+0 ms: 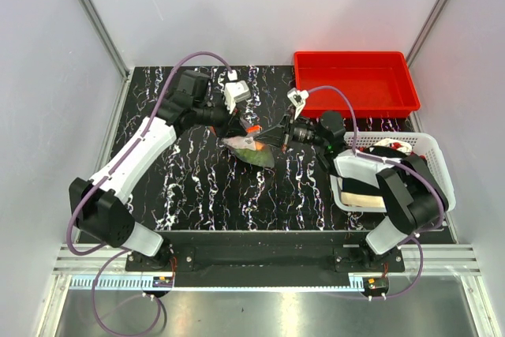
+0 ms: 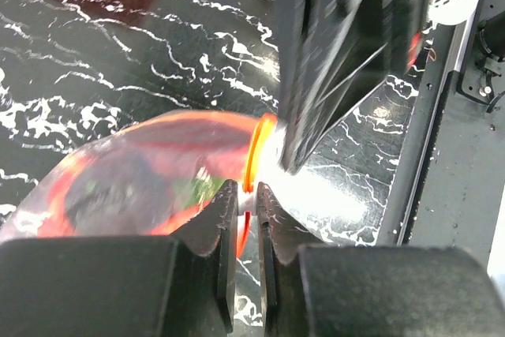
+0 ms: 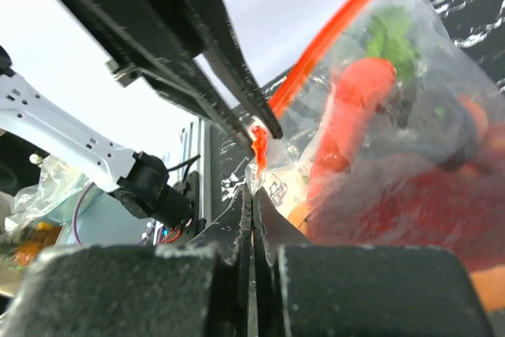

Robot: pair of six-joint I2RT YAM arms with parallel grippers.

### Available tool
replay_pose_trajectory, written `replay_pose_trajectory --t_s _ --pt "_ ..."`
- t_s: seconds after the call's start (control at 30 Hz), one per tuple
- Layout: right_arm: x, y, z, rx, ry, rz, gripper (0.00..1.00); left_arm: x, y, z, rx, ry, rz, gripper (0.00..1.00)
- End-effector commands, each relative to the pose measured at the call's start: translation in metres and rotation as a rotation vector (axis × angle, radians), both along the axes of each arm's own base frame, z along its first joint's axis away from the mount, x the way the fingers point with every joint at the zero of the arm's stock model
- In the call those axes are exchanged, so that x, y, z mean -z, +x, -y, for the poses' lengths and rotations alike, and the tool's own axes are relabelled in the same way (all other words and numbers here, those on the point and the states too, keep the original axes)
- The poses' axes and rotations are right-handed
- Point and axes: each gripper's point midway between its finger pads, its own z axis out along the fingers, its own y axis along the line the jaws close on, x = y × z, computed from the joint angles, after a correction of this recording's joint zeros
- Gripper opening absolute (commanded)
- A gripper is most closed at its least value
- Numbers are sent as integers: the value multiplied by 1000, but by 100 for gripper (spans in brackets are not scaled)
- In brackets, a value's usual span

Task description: Open the zip-top bag and remove the fake food

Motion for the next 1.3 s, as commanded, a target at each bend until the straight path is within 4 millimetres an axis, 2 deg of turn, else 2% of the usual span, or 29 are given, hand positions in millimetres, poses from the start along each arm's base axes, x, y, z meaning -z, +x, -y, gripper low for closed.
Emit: replay_pose_trajectory --t_s 0.0,0.13,0.23,0.33,0.47,0.63,0.67,0.77,0.87,0.9,1.0,1.03,1.07,1.1,1.13,1.17,1.2,1.23,1.27 --pt "-49 -4 10 39 97 158 0 -13 -3 -7 6 -38 22 1" --pt "-44 2 17 70 75 155 0 -5 5 -16 -69 11 27 0" --pt "-37 12 27 103 44 144 0 -5 29 -33 -253 72 43 0" --pt "-31 25 38 143 7 142 0 -2 47 -58 -448 137 43 0" --pt "-26 27 47 158 -22 157 0 15 64 -99 -703 263 37 0" --pt "-18 14 55 176 -64 138 0 37 85 -156 -986 416 26 0" --pt "-21 11 58 186 -70 147 0 36 89 -173 -1059 466 55 0" --pt "-17 2 63 199 -94 144 0 33 95 -201 -1195 523 81 0" --pt "-15 -5 68 208 -105 141 0 23 102 -215 -1255 532 106 0" --pt "-14 -7 68 203 -109 136 0 20 104 -216 -1254 536 115 0" --pt "-6 -15 68 181 -118 123 0 12 107 -195 -1141 458 105 0" --pt "-7 -12 69 191 -125 129 0 11 107 -179 -1076 394 92 0" --pt "3 -10 69 196 -161 76 1 3 103 -169 -1028 353 100 0" --pt "-10 -4 66 199 -164 84 7 6 101 -159 -981 319 99 0" --pt "-11 0 64 198 -188 72 15 4 95 -142 -907 267 90 0" --pt "3 0 60 184 -240 -1 23 -3 88 -133 -877 236 108 0" --pt "-10 3 54 177 -243 24 36 1 82 -128 -855 224 99 0" --pt "-9 0 44 167 -270 52 42 -1 78 -117 -815 188 92 0" --pt "-1 -1 40 161 -309 17 48 -2 74 -113 -806 164 79 0"
